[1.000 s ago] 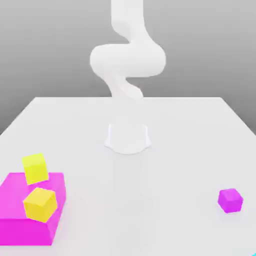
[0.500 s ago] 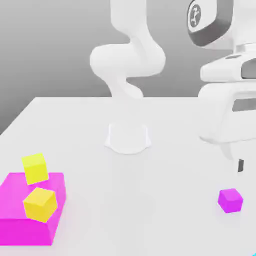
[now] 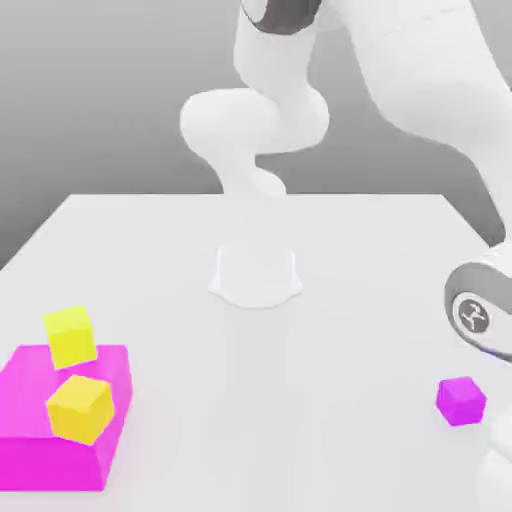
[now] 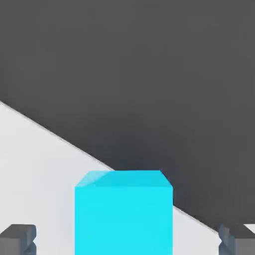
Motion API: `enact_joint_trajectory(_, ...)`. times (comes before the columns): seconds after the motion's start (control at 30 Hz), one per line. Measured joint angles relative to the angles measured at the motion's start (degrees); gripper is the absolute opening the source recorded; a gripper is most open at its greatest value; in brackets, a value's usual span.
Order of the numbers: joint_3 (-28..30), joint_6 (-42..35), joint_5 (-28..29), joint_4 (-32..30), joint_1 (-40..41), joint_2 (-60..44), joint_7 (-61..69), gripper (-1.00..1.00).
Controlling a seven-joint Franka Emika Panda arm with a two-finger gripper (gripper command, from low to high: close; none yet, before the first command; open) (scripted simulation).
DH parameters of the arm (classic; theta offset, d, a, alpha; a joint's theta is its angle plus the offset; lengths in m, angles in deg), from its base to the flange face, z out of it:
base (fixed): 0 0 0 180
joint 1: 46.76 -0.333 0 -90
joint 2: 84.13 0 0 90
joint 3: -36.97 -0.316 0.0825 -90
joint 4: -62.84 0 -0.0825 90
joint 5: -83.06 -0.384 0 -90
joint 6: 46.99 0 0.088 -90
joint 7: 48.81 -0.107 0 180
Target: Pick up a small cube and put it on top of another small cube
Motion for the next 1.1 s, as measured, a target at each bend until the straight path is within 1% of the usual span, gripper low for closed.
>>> enact_joint_trajectory(0.2,0.05,0.08,-0.14,0.03,-0.08,-0.12,0.11,-1.0)
enact_joint_trajectory(0.33,-1.25,-4.75,-2.23,-1.98,1.63,6.76,1.19,-1.0)
enact_joint_trajectory(0.57,6.28,-8.19,-7.17,-10.26,10.96,19.04,-2.05,-1.0)
enact_joint_trajectory(0.77,13.93,-10.71,-10.9,-18.11,18.7,29.74,-5.72,-1.0)
enact_joint_trajectory(0.8,15.36,-11.19,-11.46,-19.52,20.48,31.69,-6.48,-1.0)
enact_joint_trajectory(0.87,18.43,-11.97,-12.57,-22.37,26.71,35.45,-8.26,-1.0)
enact_joint_trajectory(0.9,20.05,-11.2,-13.36,-23.97,30.46,36.31,-9.27,-1.0)
enact_joint_trajectory(0.93,20.31,-9.57,-13.99,-25.06,32.56,35.77,-9.6,-1.0)
enact_joint_trajectory(0.97,19.96,-7.51,-14.49,-25.9,32.04,34.55,-9.64,-1.0)
enact_joint_trajectory(1.0,19.83,-5.96,-14.84,-26.45,31.95,33.53,-9.58,1.0)
enact_joint_trajectory(1.1,19.83,-5.96,-14.84,-26.45,31.95,33.53,-9.58,1.0)
